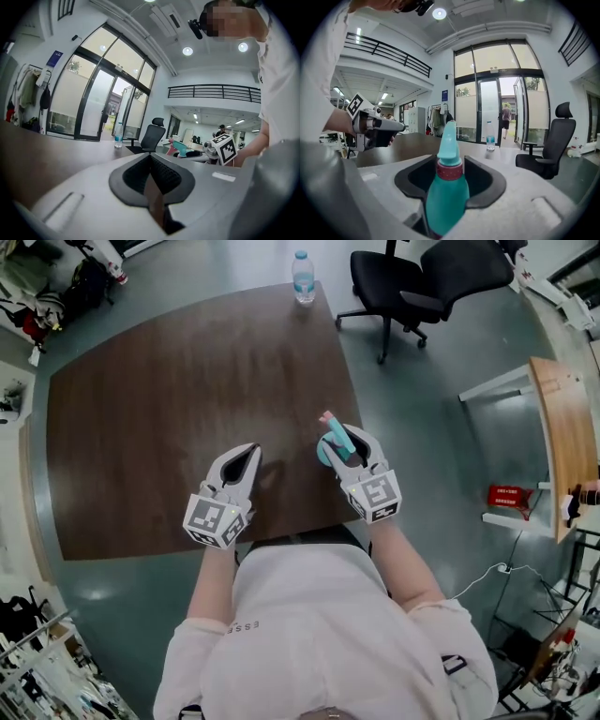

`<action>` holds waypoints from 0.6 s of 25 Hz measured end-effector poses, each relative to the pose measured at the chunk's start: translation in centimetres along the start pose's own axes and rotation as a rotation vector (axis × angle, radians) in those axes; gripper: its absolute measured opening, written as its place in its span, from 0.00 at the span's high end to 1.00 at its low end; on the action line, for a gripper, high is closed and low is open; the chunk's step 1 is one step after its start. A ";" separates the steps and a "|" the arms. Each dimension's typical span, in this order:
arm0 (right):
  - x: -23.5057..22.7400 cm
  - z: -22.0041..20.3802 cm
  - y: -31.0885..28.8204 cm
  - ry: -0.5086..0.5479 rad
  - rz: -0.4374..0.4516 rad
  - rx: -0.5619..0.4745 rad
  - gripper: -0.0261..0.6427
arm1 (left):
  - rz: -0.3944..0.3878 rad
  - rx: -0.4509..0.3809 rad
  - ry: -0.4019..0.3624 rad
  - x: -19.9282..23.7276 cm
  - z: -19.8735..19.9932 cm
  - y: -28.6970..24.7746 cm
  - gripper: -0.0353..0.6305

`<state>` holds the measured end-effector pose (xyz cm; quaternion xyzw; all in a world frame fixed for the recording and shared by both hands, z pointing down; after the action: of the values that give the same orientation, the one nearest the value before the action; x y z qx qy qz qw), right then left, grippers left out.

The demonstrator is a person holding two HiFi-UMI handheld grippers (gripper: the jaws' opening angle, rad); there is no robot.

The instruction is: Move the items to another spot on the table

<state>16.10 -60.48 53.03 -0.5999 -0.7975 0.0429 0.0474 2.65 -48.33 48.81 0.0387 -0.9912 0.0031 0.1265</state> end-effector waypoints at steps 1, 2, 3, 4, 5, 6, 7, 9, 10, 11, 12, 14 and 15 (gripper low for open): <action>-0.1 -0.4 -0.2 -0.002 0.008 0.002 0.70 | 0.009 0.006 0.004 0.1 -0.4 0.0 0.92; -0.2 -0.8 -0.3 -0.003 0.016 0.002 0.70 | 0.017 0.010 0.007 0.2 -0.7 0.0 0.92; -0.3 -1.1 -0.3 -0.002 0.023 -0.001 0.70 | 0.023 0.011 0.008 0.2 -1.0 -0.1 0.92; -0.4 -1.3 -0.4 -0.001 0.028 -0.004 0.70 | 0.027 0.011 0.006 0.2 -1.2 -0.1 0.92; -0.5 -1.5 -0.4 -0.001 0.031 -0.009 0.70 | 0.029 0.010 0.002 0.2 -1.4 -0.2 0.92; -0.5 -1.7 -0.5 -0.002 0.032 -0.014 0.70 | 0.029 0.009 -0.001 0.3 -1.5 -0.4 0.92; -0.6 -2.0 -0.6 -0.004 0.031 -0.021 0.70 | 0.029 0.007 -0.004 0.4 -1.7 -0.5 0.92; -0.5 -2.2 -0.5 -0.006 0.032 -0.048 0.70 | 0.027 0.008 -0.007 0.4 -2.2 -0.7 0.92; -0.4 -2.3 -0.4 -0.005 0.033 -0.065 0.70 | 0.024 0.011 -0.007 0.3 -2.6 -0.7 0.92; -0.4 -2.3 -0.2 -0.004 0.034 -0.079 0.70 | 0.021 0.014 -0.007 0.2 -2.8 -0.8 0.92; -0.4 -2.3 -0.1 -0.005 0.034 -0.090 0.70 | 0.016 0.014 -0.005 0.1 -3.0 -0.9 0.92; -0.4 -2.5 0.0 -0.004 0.027 -0.101 0.70 | 0.006 0.009 -0.003 -0.1 -3.1 -1.2 0.92; -0.4 -2.5 0.0 -0.003 0.021 -0.102 0.70 | 0.001 0.008 -0.002 -0.3 -3.1 -1.2 0.92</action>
<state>16.57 -60.83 55.54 -0.6097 -0.7925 0.0037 0.0153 3.82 -49.49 51.73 0.0388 -0.9913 0.0073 0.1253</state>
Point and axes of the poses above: the fingertips, and each gripper's own axes: y backward along the fingers, x to its left, z out of its top, the point moved 3 cm from there along y, backward along the fingers, and after that the axes turned 9 degrees about -x, right-handed, at the moved point
